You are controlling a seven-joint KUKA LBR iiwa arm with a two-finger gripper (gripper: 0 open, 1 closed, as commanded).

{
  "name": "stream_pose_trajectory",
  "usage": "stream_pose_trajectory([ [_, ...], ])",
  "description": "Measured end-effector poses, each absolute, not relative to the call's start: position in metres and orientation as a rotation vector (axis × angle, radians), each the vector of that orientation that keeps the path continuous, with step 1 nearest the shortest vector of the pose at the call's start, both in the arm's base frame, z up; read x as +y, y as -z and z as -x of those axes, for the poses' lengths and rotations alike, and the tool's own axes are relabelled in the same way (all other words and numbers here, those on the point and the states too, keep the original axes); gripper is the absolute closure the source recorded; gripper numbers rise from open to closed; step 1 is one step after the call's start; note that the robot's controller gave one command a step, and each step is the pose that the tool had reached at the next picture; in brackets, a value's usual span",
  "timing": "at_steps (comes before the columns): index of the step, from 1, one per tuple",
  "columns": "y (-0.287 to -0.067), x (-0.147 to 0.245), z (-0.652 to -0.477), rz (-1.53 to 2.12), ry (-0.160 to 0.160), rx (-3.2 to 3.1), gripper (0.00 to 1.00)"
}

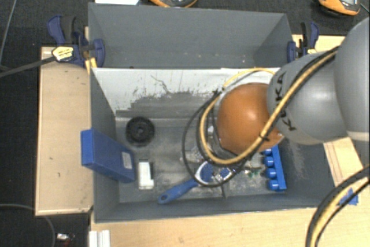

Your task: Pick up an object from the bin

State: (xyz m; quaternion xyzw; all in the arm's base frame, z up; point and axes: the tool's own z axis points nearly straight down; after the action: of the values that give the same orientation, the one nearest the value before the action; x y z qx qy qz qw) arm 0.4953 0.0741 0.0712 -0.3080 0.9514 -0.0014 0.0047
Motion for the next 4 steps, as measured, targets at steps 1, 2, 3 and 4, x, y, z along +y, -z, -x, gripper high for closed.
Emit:
stream_pose_trajectory([
  [1,-0.072,0.092,-0.486,1.327,0.001,2.839,1.00],
  [2,-0.072,0.092,-0.486,1.327,0.001,2.839,1.00],
  [3,-0.085,0.092,-0.483,1.329,-0.004,2.846,1.00],
  [4,-0.130,0.092,-0.484,1.322,-0.003,2.843,1.00],
])
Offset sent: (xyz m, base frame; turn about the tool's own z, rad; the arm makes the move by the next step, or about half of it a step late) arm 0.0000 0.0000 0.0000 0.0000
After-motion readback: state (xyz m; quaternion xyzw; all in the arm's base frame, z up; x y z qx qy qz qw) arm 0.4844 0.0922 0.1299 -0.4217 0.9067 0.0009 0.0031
